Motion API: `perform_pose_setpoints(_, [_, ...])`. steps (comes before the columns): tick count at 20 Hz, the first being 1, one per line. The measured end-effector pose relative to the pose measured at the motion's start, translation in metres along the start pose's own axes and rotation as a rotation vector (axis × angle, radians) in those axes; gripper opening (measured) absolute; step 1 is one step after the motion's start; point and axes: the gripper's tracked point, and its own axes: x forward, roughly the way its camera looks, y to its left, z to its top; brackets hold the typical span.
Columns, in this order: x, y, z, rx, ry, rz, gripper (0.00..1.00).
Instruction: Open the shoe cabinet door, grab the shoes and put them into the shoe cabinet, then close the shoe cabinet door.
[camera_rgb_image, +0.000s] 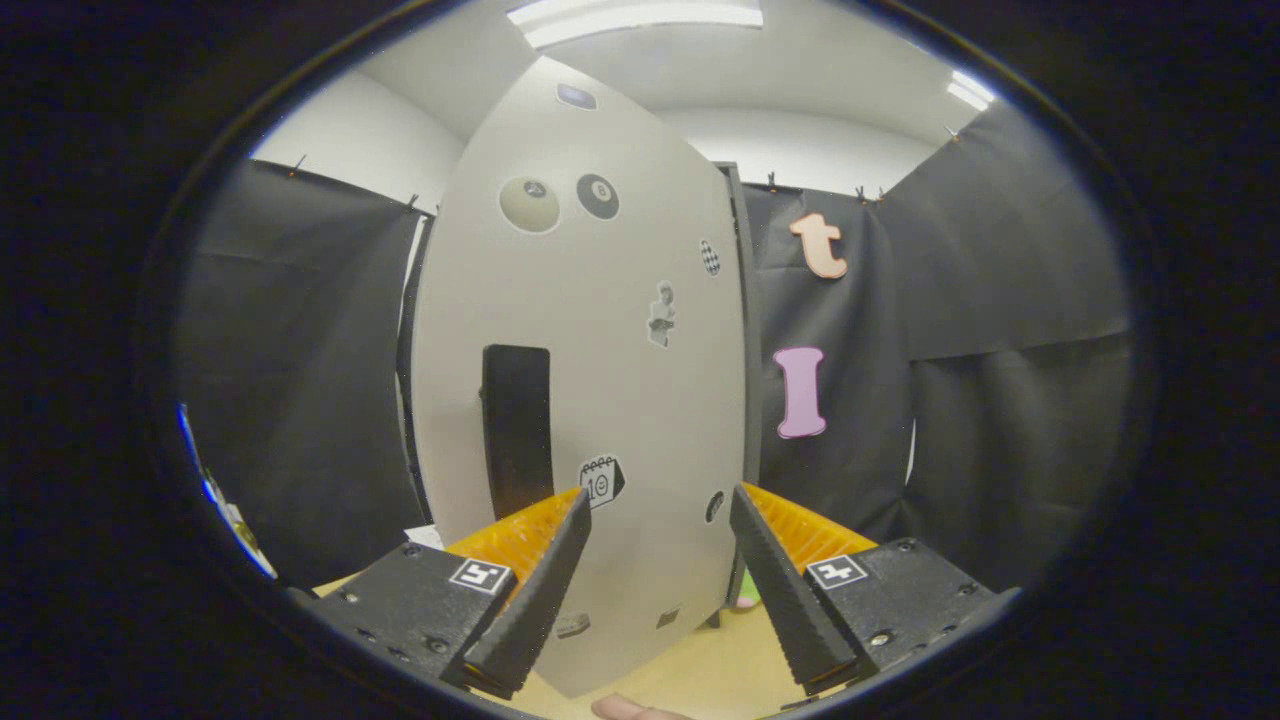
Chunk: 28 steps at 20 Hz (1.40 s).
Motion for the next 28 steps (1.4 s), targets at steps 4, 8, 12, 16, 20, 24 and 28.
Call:
perform_pose_setpoints(4, [0.027, 0.036, -0.012, -0.023, 0.013, 0.023, 0.93])
perform_pose_setpoints(8, [0.047, 0.077, -0.037, -0.023, 0.050, 0.053, 0.95])
perform_pose_setpoints(12, [0.043, 0.092, -0.052, -0.005, 0.064, 0.060, 0.95])
perform_pose_setpoints(16, [0.037, 0.101, -0.059, 0.001, 0.072, 0.034, 0.96])
perform_pose_setpoints(20, [0.017, 0.107, -0.072, 0.053, 0.107, 0.028, 0.97])
perform_pose_setpoints(24, [-0.008, 0.104, -0.071, 0.082, 0.093, 0.027, 0.97])
perform_pose_setpoints(28, [-0.050, 0.092, -0.056, 0.080, 0.015, 0.005, 0.97])
